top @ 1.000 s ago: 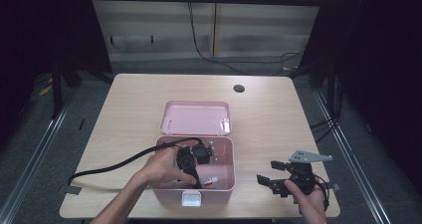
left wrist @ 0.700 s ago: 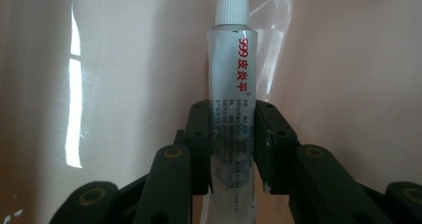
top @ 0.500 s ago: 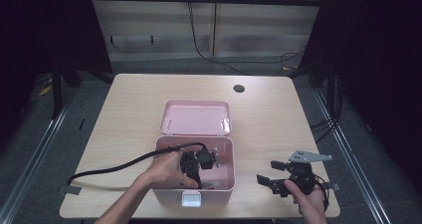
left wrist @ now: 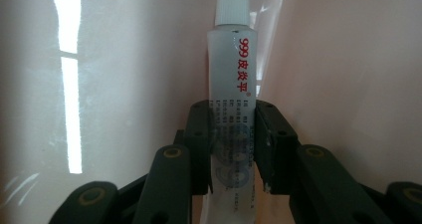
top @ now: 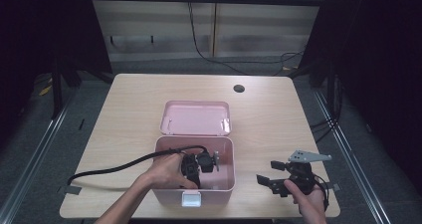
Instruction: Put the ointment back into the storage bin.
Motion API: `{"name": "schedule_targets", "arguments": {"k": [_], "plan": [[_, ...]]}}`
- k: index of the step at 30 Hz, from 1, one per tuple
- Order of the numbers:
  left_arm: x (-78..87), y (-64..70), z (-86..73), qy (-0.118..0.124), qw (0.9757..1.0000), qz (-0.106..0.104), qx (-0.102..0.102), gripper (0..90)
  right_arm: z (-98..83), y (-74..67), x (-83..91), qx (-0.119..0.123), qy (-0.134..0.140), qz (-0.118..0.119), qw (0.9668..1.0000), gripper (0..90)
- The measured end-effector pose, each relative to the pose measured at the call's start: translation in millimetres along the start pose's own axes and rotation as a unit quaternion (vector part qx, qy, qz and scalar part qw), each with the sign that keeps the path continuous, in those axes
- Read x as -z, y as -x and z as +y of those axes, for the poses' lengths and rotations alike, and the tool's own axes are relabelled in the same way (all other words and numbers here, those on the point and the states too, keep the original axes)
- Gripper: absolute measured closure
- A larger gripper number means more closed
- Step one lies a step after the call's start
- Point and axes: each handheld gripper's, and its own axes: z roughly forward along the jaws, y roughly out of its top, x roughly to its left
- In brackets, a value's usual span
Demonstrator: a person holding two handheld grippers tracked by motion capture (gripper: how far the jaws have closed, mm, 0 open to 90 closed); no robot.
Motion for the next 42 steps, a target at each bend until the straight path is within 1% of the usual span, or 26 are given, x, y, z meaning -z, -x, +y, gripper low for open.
{"name": "schedule_targets", "arguments": {"k": [1, 7, 8, 9, 11, 13, 15, 16, 17, 18, 19, 20, 21, 23, 26, 28, 29, 31, 32, 34, 35, 37, 39, 40, 41, 42], "plan": [[-0.1, 0.2, -0.2, 0.004, 1.0, 0.0, 0.0, 70.3, 0.0, 0.0, 0.1, 0.0, 0.001, 0.0, 1.0, 16.0], [0.0, 0.0, -0.2, 0.004, 1.0, -0.002, 0.002, 70.2, -0.1, -0.1, 0.2, 0.001, 0.001, 0.0, 1.0, 16.0], [2.6, -0.6, 0.0, 0.014, 0.9999, -0.004, 0.006, 69.9, -0.1, -0.2, 0.2, 0.001, 0.001, 0.0, 1.0, 16.0], [3.6, -0.5, 0.1, 0.019, 0.9998, -0.002, 0.007, 69.1, -0.1, -0.2, 0.3, 0.001, 0.001, 0.0, 1.0, 16.0], [5.2, -1.2, 0.1, 0.023, 0.9997, -0.002, 0.009, 68.9, 0.0, -0.3, 0.3, 0.0, 0.001, 0.0, 1.0, 16.0], [6.8, -2.2, -0.2, 0.026, 0.9995, 0.003, 0.016, 67.6, 0.0, -0.2, 0.3, 0.001, 0.001, 0.0, 1.0, 16.0], [8.2, -2.3, -0.3, 0.028, 0.9995, 0.004, 0.014, 66.6, 0.0, -0.3, 0.3, 0.001, 0.001, 0.0, 1.0, 16.0], [9.6, -2.0, -0.6, 0.037, 0.999, 0.006, 0.022, 65.0, 0.0, -0.2, 0.3, 0.001, 0.001, 0.0, 1.0, 16.0], [12.4, -2.6, -1.0, 0.05, 0.9984, 0.009, 0.025, 64.5, 0.1, -0.2, 0.4, 0.0, 0.001, 0.0, 1.0, 16.0], [14.7, -3.1, -1.4, 0.064, 0.9973, 0.011, 0.034, 64.6, 0.1, -0.1, 0.4, 0.0, 0.001, 0.0, 1.0, 16.0], [18.9, -4.5, -1.4, 0.071, 0.9965, 0.011, 0.041, 65.1, 0.1, -0.1, 0.4, 0.0, 0.001, 0.0, 1.0, 16.0], [19.6, -3.9, -1.5, 0.075, 0.9962, 0.007, 0.044, 65.2, 0.1, -0.2, 0.3, 0.001, 0.001, 0.0, 1.0, 16.0], [20.8, -3.9, -1.7, 0.076, 0.9962, 0.002, 0.044, 64.2, 0.1, -0.3, 0.3, 0.001, 0.001, 0.0, 1.0, 16.0], [24.1, -3.5, -2.8, 0.076, 0.9962, 0.008, 0.041, 62.3, 0.0, -0.2, 0.6, 0.003, 0.001, 0.0, 1.0, 16.0], [27.3, -1.0, -4.5, 0.084, 0.9955, 0.011, 0.043, 59.8, 0.0, 0.1, 0.7, 0.001, 0.001, 0.0, 1.0, 16.0], [31.6, -0.7, -5.6, 0.087, 0.9954, 0.012, 0.037, 59.8, 0.1, 0.1, 0.4, 0.002, 0.001, 0.0, 1.0, 16.0], [32.9, 0.7, -6.2, 0.092, 0.9948, 0.015, 0.042, 59.8, 0.2, -0.3, 0.3, 0.002, 0.001, 0.001, 1.0, 16.0], [36.5, 1.3, -7.2, 0.093, 0.9947, 0.022, 0.036, 59.7, 0.1, -0.3, 0.4, 0.004, 0.001, 0.001, 1.0, 15.9], [39.1, 2.4, -8.4, 0.096, 0.9943, 0.024, 0.038, 59.5, 0.1, -0.2, 0.5, 0.003, 0.001, 0.001, 1.0, 15.9], [42.8, 3.1, -9.9, 0.097, 0.9943, 0.031, 0.03, 59.6, 0.2, 0.1, 0.4, 0.002, 0.002, 0.001, 1.0, 15.9], [45.0, 4.4, -11.1, 0.099, 0.9941, 0.033, 0.031, 59.6, 0.2, 0.1, 0.4, 0.002, 0.002, 0.001, 1.0, 15.8], [49.1, 5.0, -13.0, 0.1, 0.9941, 0.034, 0.026, 59.5, 0.2, 0.0, 0.2, 0.002, 0.001, 0.001, 1.0, 15.8], [53.8, 6.7, -14.9, 0.108, 0.9932, 0.035, 0.026, 59.3, 0.2, 0.0, 0.2, 0.002, 0.002, 0.002, 1.0, 15.8], [55.5, 7.2, -15.6, 0.108, 0.9933, 0.035, 0.023, 59.3, 0.2, 0.0, 0.2, 0.002, 0.002, 0.001, 1.0, 15.8], [57.6, 8.3, -16.6, 0.112, 0.9928, 0.034, 0.026, 59.2, 0.2, 0.0, 0.2, 0.002, 0.002, 0.001, 1.0, 15.8], [60.0, 8.2, -17.6, 0.113, 0.9927, 0.036, 0.023, 58.3, 0.2, 0.1, 0.3, 0.002, 0.002, 0.001, 1.0, 15.8]]}}
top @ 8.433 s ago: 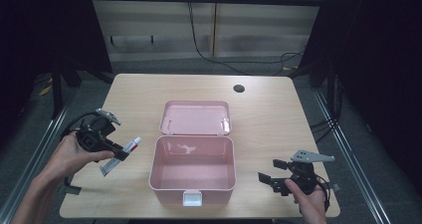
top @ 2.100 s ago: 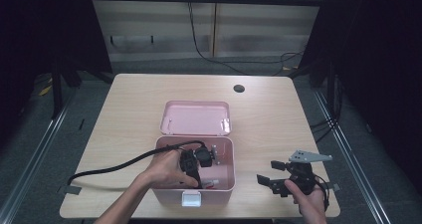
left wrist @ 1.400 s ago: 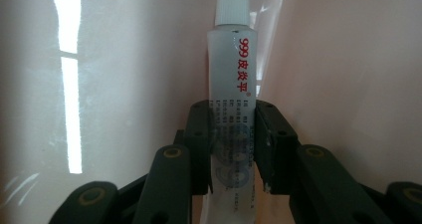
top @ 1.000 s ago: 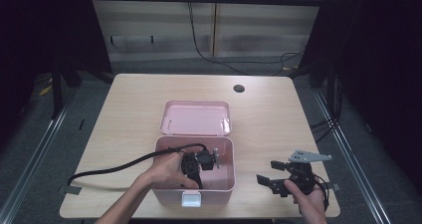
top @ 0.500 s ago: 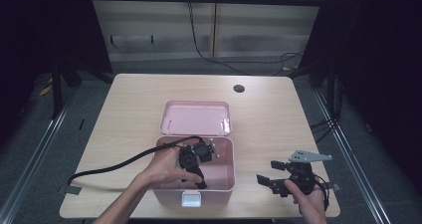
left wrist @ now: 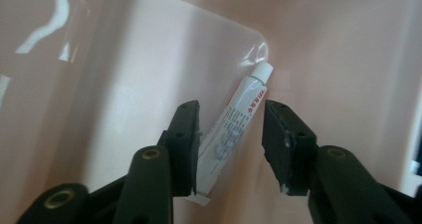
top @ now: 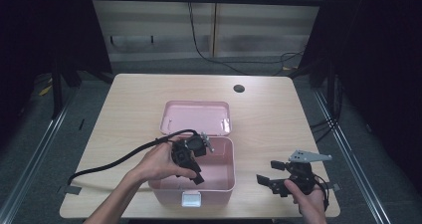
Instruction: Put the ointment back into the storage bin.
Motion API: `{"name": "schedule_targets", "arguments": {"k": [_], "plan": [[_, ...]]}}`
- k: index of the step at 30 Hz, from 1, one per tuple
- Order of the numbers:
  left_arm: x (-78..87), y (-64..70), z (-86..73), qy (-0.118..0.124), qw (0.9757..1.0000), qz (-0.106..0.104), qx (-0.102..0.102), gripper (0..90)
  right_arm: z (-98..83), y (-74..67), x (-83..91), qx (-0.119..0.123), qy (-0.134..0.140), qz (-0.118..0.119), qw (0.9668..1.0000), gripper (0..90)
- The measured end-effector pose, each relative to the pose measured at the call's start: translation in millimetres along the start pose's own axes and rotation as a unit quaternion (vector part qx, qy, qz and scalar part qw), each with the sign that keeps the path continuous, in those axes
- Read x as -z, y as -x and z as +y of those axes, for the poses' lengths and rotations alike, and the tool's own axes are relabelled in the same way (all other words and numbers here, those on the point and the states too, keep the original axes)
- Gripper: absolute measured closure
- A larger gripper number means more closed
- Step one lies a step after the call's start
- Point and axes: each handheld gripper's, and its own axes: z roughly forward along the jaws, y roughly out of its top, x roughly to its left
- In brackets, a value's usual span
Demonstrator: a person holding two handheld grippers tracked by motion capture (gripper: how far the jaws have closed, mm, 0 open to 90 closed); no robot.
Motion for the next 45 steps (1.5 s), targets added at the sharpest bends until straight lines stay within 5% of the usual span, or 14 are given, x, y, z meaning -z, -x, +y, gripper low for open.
{"name": "schedule_targets", "arguments": {"k": [10, 17, 39, 45], "plan": [[11.7, 5.8, -4.4, 0.02, 0.9997, 0.006, 0.015, 52.0, 0.2, 0.0, -0.4, 0.001, 0.0, 0.001, 1.0, 15.7], [31.6, 9.4, -12.3, 0.025, 0.999, 0.037, 0.008, 51.2, 0.1, 0.4, 0.1, 0.002, 0.001, 0.0, 1.0, 15.7], [71.4, 18.7, -31.1, 0.067, 0.9965, 0.051, -0.001, 40.9, 0.3, 0.1, -0.4, 0.001, 0.0, 0.0, 1.0, 15.7], [76.9, 22.8, -37.3, 0.056, 0.9967, 0.058, -0.008, 42.9, 0.3, 0.1, -0.4, 0.002, 0.0, 0.0, 1.0, 15.6]]}}
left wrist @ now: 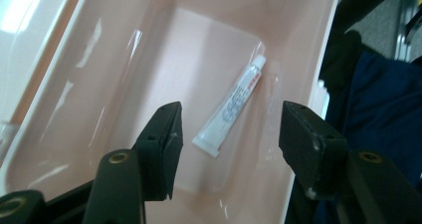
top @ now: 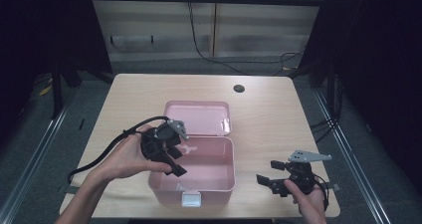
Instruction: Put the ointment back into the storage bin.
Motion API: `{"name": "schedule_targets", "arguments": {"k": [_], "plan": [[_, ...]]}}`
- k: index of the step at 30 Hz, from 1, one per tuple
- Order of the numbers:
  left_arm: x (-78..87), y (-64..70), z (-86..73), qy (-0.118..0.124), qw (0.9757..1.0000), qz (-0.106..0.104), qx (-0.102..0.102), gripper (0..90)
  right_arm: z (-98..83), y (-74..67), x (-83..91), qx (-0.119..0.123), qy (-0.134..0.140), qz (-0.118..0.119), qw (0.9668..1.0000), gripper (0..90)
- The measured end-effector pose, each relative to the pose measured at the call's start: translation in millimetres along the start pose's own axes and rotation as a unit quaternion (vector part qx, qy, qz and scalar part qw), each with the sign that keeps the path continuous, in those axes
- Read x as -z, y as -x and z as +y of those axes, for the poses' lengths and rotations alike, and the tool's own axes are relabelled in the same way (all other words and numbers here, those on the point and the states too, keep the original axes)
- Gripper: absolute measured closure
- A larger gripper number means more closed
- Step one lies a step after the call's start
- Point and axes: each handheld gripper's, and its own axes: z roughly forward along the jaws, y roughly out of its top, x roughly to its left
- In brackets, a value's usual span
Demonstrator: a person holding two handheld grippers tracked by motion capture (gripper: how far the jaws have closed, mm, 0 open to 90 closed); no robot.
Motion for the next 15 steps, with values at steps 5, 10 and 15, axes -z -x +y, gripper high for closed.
{"name": "schedule_targets", "arguments": {"k": [5, 10, 15], "plan": [[6.1, 2.2, -4.5, 0.015, 0.9998, 0.008, -0.007, 41.8, -0.2, -0.2, 0.2, 0.0, 0.0, -0.001, 1.0, 15.7], [13.3, 4.2, -11.8, 0.021, 0.9997, 0.013, -0.008, 40.9, -0.2, -0.1, 0.3, 0.0, 0.001, -0.001, 1.0, 15.7], [23.2, 0.9, -25.0, 0.032, 0.9992, 0.023, 0.002, 40.4, -0.2, 0.1, 0.1, -0.001, 0.0, -0.001, 1.0, 15.6]]}}
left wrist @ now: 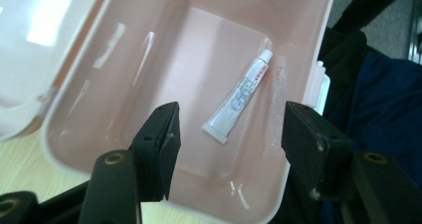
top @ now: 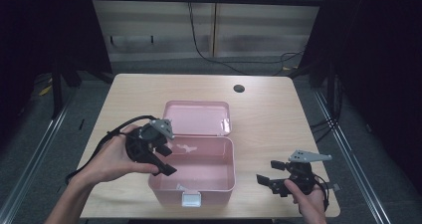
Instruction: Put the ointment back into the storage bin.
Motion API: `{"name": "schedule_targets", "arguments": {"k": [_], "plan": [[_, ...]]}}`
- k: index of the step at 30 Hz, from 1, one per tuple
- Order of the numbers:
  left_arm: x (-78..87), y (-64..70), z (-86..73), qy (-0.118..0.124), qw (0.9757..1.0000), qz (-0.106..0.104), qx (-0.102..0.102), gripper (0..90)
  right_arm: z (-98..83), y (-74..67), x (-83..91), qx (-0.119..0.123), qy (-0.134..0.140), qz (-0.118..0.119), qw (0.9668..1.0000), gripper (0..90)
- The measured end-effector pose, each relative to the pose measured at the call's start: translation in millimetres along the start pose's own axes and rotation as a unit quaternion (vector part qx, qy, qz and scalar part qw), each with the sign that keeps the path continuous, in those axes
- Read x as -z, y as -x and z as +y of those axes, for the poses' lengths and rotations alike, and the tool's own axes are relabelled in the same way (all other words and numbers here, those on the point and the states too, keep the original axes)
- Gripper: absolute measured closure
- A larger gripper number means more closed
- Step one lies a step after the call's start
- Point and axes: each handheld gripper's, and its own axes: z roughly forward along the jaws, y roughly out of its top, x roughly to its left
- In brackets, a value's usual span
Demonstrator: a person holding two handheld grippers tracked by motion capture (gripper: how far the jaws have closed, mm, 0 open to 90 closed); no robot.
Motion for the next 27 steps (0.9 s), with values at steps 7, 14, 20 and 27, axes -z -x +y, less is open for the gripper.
{"name": "schedule_targets", "arguments": {"k": [7, 14, 20, 27], "plan": [[13.1, -6.3, -18.3, 0.016, 0.9997, 0.008, 0.018, 39.9, 0.1, -0.3, -0.1, -0.003, 0.001, 0.0, 1.0, 15.7], [21.4, -11.7, -35.5, 0.037, 0.9983, 0.019, 0.041, 39.6, 0.1, 0.1, -0.2, -0.004, 0.001, -0.001, 1.0, 15.7], [20.7, -19.4, -49.1, 0.03, 0.9978, 0.034, 0.049, 39.6, 0.0, 0.0, 0.0, -0.004, 0.001, -0.002, 1.0, 15.7], [15.9, -26.7, -75.4, 0.033, 0.9962, 0.037, 0.072, 39.6, -0.2, -0.2, 0.3, -0.004, 0.0, -0.004, 1.0, 15.6]]}}
